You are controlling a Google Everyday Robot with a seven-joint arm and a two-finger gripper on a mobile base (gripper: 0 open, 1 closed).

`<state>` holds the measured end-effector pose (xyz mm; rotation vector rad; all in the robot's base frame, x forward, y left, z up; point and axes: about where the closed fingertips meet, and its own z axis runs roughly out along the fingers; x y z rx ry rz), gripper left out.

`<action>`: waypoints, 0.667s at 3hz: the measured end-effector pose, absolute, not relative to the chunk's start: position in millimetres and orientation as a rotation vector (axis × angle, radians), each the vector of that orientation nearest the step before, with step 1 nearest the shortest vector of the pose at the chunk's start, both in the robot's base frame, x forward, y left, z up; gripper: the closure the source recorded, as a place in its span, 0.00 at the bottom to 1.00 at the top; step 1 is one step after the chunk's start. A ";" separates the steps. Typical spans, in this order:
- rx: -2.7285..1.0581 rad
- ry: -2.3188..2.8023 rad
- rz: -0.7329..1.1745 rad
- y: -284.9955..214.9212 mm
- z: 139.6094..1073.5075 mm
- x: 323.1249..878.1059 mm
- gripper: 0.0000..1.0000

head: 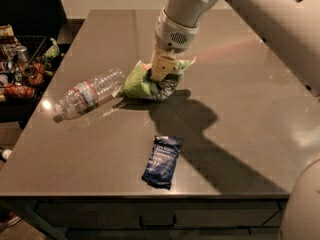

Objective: Move green jalapeno chip bag near water bottle

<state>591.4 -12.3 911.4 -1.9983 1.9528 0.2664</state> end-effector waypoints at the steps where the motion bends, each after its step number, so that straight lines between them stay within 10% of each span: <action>1: -2.020 1.943 0.286 -15.0 910.0 593.9 0.18; 2: -2.017 1.940 0.284 -13.0 909.2 595.4 0.00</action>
Offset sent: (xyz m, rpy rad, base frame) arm 0.0022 -0.0024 -0.0012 0.0002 0.0126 0.0167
